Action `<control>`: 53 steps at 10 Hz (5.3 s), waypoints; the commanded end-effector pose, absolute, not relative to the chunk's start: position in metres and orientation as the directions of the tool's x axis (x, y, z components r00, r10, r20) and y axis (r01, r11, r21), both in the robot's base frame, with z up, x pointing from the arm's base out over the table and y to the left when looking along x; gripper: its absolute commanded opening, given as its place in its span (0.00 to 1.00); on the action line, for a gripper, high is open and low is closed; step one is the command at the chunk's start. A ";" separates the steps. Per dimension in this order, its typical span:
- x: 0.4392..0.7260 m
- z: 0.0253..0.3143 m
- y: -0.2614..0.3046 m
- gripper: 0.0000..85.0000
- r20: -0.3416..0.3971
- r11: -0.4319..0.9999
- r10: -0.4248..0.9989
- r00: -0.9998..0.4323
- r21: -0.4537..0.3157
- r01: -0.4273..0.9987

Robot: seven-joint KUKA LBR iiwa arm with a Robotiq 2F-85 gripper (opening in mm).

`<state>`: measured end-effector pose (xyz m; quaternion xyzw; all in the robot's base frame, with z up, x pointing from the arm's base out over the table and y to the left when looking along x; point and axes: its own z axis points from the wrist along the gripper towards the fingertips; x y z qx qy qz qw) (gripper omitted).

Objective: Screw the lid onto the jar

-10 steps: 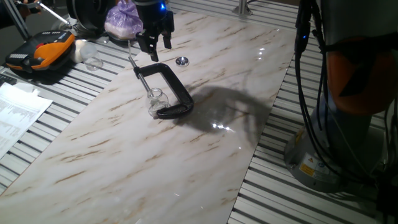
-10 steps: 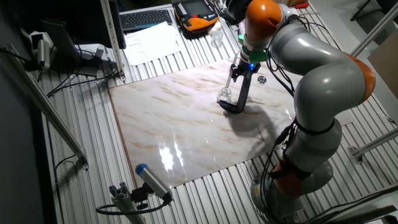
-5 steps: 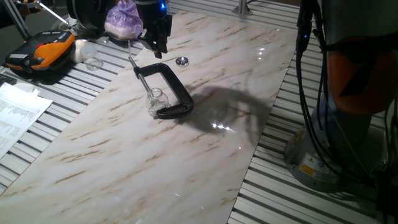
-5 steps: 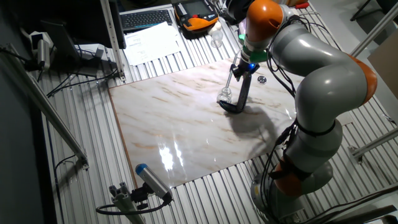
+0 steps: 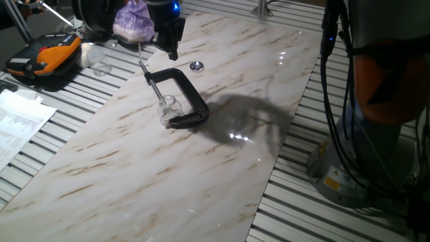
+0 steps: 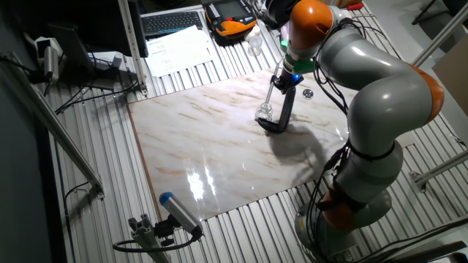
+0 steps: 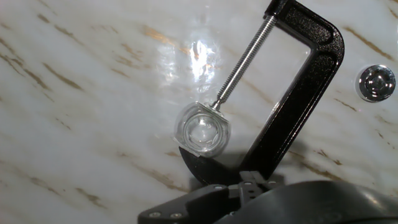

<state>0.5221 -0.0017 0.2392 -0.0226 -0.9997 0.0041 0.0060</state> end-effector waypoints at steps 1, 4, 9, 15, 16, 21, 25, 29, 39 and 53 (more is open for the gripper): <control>0.523 0.239 -0.002 0.00 0.010 0.999 0.045 -0.999 -0.009 0.045; 0.540 0.242 -0.015 0.00 0.007 0.999 0.032 -0.999 -0.018 0.032; 0.559 0.236 -0.044 0.00 -0.018 0.999 0.012 -1.000 -0.031 0.012; 0.575 0.222 -0.091 0.00 -0.034 0.999 -0.031 -0.999 0.005 -0.031; 0.577 0.223 -0.099 0.00 -0.033 0.999 -0.036 -0.999 0.005 -0.036; 0.591 0.205 -0.137 0.00 -0.034 0.999 -0.048 -0.998 -0.006 -0.048; 0.589 0.197 -0.156 0.00 -0.011 1.000 -0.021 -1.000 -0.020 -0.020; 0.587 0.184 -0.172 0.00 -0.005 1.000 -0.017 -1.000 -0.011 -0.017; 0.589 0.156 -0.205 0.00 -0.042 0.994 -0.109 -0.993 0.017 -0.110; 0.587 0.117 -0.222 0.00 -0.011 0.996 -0.085 -0.996 0.015 -0.085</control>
